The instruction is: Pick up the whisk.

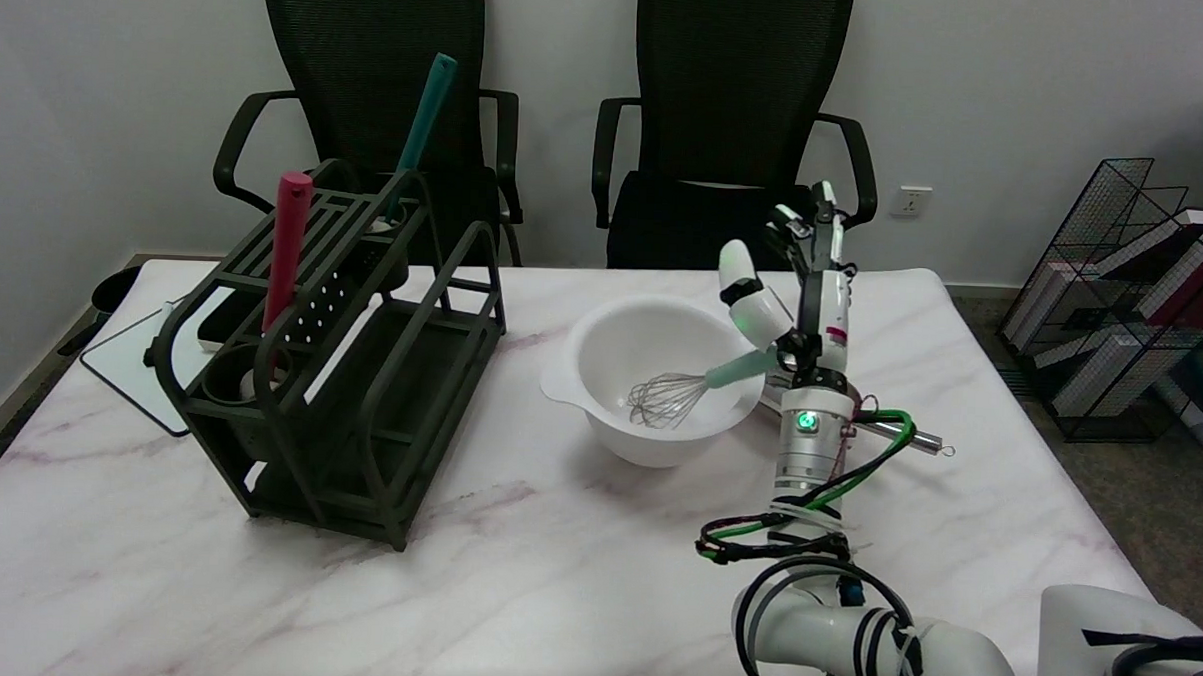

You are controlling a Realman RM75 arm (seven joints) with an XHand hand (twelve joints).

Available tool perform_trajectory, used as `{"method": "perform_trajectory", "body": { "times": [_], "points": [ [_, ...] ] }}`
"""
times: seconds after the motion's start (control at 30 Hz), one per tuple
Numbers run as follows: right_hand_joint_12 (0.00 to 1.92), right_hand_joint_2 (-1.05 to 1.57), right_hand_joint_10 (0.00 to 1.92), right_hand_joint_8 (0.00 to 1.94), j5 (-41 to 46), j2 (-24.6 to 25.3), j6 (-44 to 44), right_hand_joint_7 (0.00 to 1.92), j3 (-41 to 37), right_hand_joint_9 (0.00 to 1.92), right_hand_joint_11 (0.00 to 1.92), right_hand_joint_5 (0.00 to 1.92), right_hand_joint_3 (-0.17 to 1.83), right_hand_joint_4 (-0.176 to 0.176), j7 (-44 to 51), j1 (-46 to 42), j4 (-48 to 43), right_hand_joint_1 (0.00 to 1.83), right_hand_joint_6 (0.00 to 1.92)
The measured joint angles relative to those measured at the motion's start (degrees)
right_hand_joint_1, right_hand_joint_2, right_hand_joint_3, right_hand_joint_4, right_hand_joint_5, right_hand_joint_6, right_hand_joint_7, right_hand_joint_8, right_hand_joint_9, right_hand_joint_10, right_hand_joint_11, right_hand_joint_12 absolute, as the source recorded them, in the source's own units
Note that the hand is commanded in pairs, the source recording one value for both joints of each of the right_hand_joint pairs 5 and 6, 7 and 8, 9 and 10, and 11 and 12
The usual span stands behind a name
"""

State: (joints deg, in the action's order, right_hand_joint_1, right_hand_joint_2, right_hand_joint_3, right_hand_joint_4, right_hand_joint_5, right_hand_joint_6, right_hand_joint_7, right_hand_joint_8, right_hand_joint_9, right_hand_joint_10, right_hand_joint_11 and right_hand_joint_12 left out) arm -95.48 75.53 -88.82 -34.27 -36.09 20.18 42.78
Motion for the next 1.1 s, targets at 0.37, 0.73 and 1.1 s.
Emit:
{"method": "perform_trajectory", "body": {
  "times": [0.37, 0.73, 1.1],
  "points": [
    [0.39, 0.82, 0.49, 0.41, 4.07, -2.48, 0.74, 0.41, -0.38, 0.49, 0.39, 0.00, 0.75, 0.000, -2.25, -0.73, 1.52, 0.66, 0.00],
    [0.42, 0.77, 0.49, 0.41, 7.02, -4.22, 2.75, 0.41, -0.94, 0.49, 0.42, 0.00, 0.78, 0.000, -4.31, -1.07, 1.37, 0.67, 0.00],
    [0.51, 0.60, 0.52, 0.45, 9.66, -6.42, -0.99, 0.45, -3.61, 0.52, 0.51, 0.02, 0.81, 0.000, -5.21, -2.95, 1.87, 0.77, 0.02]
  ]
}}
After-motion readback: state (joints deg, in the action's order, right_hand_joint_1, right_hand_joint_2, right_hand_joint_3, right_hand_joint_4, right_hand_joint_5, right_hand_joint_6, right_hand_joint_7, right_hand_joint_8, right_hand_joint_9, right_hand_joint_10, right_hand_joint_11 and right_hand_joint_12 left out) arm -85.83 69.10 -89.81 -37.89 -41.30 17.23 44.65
